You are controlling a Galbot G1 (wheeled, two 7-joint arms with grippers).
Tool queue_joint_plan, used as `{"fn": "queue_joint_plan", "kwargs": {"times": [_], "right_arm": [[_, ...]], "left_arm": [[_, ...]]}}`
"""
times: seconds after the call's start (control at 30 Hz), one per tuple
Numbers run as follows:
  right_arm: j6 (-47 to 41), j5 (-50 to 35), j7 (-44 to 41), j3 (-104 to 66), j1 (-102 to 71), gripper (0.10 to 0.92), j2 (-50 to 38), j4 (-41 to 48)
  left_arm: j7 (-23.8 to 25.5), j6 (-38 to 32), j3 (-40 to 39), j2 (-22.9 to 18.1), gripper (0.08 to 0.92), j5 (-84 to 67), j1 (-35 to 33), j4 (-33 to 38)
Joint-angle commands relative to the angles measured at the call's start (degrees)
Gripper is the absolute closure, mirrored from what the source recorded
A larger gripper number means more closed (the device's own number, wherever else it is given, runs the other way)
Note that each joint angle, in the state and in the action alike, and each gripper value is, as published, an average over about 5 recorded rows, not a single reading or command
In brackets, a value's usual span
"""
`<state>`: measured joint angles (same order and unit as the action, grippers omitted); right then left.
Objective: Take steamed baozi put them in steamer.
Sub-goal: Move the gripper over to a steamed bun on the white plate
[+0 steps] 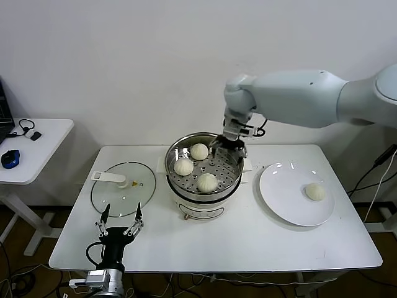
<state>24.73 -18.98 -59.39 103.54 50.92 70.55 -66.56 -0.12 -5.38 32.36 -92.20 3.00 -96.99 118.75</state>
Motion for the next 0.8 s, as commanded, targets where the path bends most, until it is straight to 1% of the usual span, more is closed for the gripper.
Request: {"fn": "queue_joint_plan", "kwargs": {"times": [0.03, 0.17, 0.3, 0.57, 0.8], "right_arm": [[-20.75, -12.16, -4.98, 10.23, 7.94, 0.203, -9.91, -0.84], [-24.87, -12.74, -4.73, 10.69, 5.57, 0.203, -15.48, -1.9], [-25.0, -9.72, -4.88, 8.31, 0.7, 0.203, -20.23, 0.17], [-20.51, -0.99, -5.77, -0.09, -11.02, 0.203, -25.89, 9.92], [-16.94, 5.83, -5.94, -12.39, -23.46, 0.203, -26.87, 18.89]], "left_arm": [[0.16, 0.1, -0.25, -2.8, 0.177, 0.02, -0.12, 0.22], [0.21, -0.01, -0.42, -2.8, 0.177, 0.11, -0.22, -0.11], [0.27, -0.05, -0.62, -2.8, 0.177, 0.38, -0.44, -0.13], [0.18, -0.32, -0.8, -2.8, 0.177, 1.55, -1.04, -0.55], [-0.02, -0.73, -0.98, -2.8, 0.177, 2.69, -1.12, -1.46]]}}
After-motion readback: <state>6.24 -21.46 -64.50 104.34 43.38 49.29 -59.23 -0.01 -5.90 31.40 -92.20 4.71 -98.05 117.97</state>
